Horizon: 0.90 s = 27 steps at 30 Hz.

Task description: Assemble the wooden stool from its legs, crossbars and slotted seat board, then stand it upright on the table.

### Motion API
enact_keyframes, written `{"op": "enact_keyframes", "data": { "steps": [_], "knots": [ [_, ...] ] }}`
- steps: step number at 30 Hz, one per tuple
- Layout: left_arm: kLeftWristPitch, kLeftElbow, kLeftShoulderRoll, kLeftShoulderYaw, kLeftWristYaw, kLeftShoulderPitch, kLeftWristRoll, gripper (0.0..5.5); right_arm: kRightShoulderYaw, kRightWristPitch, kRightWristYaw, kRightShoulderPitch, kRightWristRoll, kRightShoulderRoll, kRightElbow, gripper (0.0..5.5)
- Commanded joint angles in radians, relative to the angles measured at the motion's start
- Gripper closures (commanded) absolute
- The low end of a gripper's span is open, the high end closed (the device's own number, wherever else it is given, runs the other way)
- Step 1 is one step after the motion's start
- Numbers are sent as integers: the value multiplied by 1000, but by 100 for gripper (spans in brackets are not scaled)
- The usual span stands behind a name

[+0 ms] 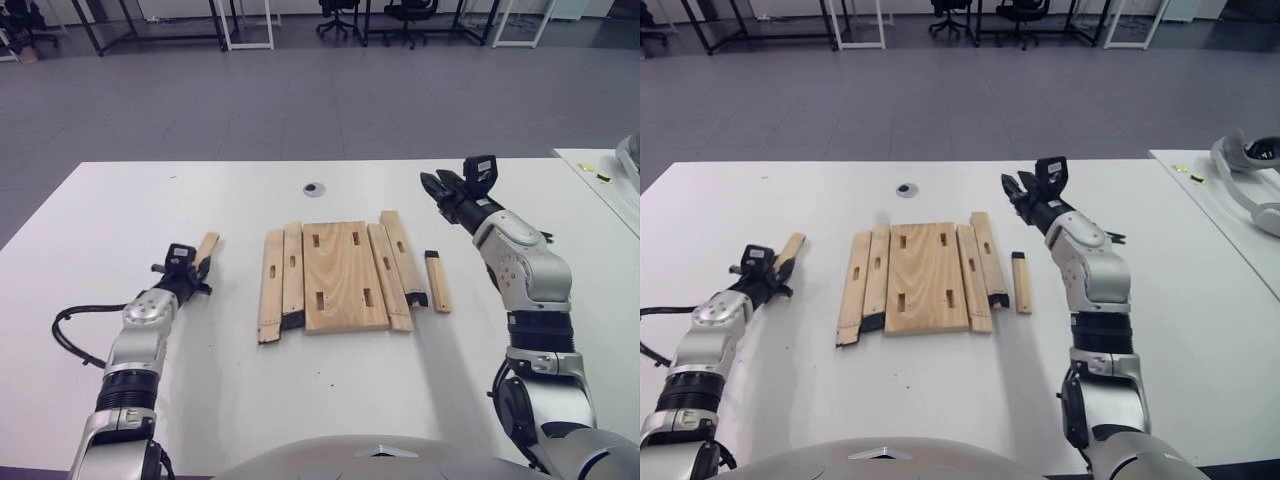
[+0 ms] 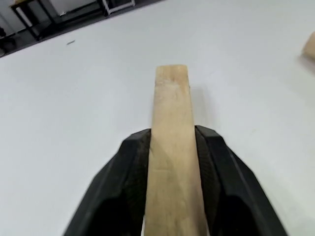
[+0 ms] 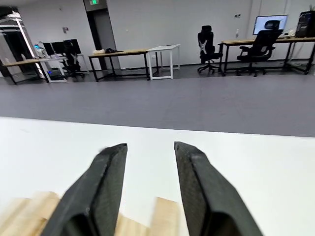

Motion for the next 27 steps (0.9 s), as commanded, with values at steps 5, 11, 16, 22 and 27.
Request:
{"op": "enact_keyframes", "data": {
  "steps": [5,11,16,22,27],
  "knots": [
    [-86,-270,-66,-135,-102,-230,-15,420,-73,252,-35,-116,366,138,-129,372],
    [-45,-391,-162,-244,-138,-288,-32,420,-107,311,-124,-157,552,213,-149,274],
    [-19,-429,-187,-259,-144,-275,-44,420,-134,307,-184,-159,644,226,-142,270],
    [0,-448,-195,-277,-157,-243,-51,420,-147,286,-206,-159,732,228,-143,325],
    [13,-464,-204,-286,-172,-242,-65,420,-132,294,-217,-147,775,214,-148,406]
  ]
}}
